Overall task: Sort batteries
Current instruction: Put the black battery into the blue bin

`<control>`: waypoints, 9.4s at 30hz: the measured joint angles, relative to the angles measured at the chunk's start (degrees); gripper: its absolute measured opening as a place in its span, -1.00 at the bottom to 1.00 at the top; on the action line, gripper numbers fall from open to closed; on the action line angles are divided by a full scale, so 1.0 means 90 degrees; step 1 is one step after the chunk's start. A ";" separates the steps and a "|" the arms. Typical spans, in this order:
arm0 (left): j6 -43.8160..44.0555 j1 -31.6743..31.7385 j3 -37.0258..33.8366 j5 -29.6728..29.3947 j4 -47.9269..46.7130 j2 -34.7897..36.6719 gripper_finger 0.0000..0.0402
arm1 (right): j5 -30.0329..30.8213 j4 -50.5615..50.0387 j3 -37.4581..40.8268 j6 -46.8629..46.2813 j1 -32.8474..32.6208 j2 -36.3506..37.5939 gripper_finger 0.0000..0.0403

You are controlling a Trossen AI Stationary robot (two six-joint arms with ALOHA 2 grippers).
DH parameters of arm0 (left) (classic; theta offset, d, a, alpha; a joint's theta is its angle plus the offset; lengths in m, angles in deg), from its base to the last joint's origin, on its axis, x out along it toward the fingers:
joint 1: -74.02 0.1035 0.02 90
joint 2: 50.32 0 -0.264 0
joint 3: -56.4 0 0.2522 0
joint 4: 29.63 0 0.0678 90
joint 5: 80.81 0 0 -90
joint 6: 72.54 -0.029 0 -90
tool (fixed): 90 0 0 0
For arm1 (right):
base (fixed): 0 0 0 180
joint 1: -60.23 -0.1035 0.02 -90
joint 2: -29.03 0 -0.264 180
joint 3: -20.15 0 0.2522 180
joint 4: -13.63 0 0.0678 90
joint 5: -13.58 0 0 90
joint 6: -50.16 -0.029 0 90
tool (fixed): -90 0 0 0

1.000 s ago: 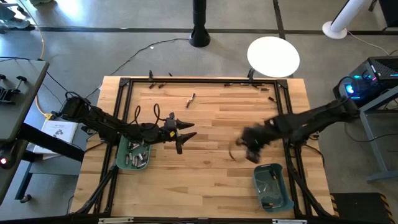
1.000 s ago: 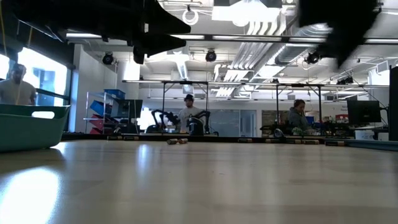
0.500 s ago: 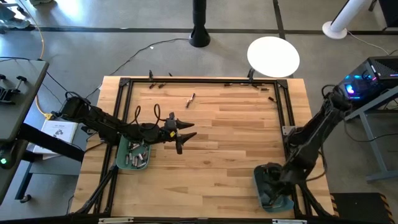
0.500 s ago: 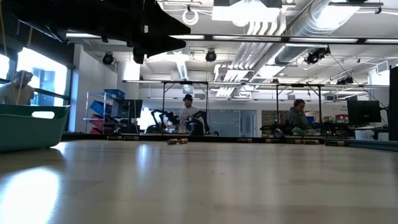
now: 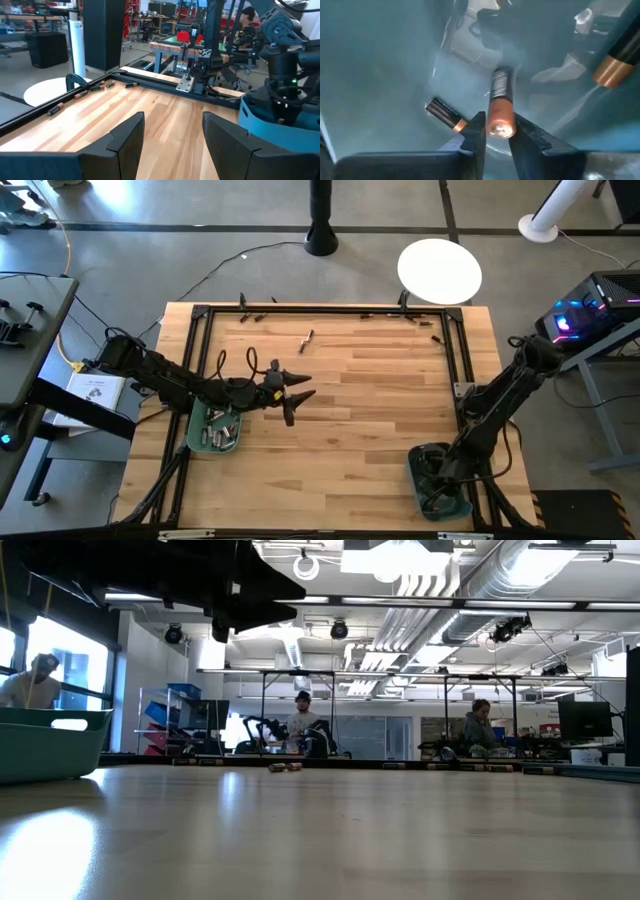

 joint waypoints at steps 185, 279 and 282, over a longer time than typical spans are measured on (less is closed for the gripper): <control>-0.0703 0.1617 -0.0563 0.2855 0.3339 -0.1331 -0.82 | -0.1086 0.8923 -0.0656 1.2114 0.7156 -0.1829 -0.87; 0.0294 0.1205 -0.0563 0.1442 0.1865 -0.1326 -0.14 | 0.0310 -0.1468 -0.0631 0.4195 0.0751 -0.0282 -0.71; 0.0294 0.1205 -0.0563 0.1442 0.1863 -0.1326 -0.14 | 0.0212 -0.1469 -0.0631 0.4290 0.0787 -0.0416 -0.49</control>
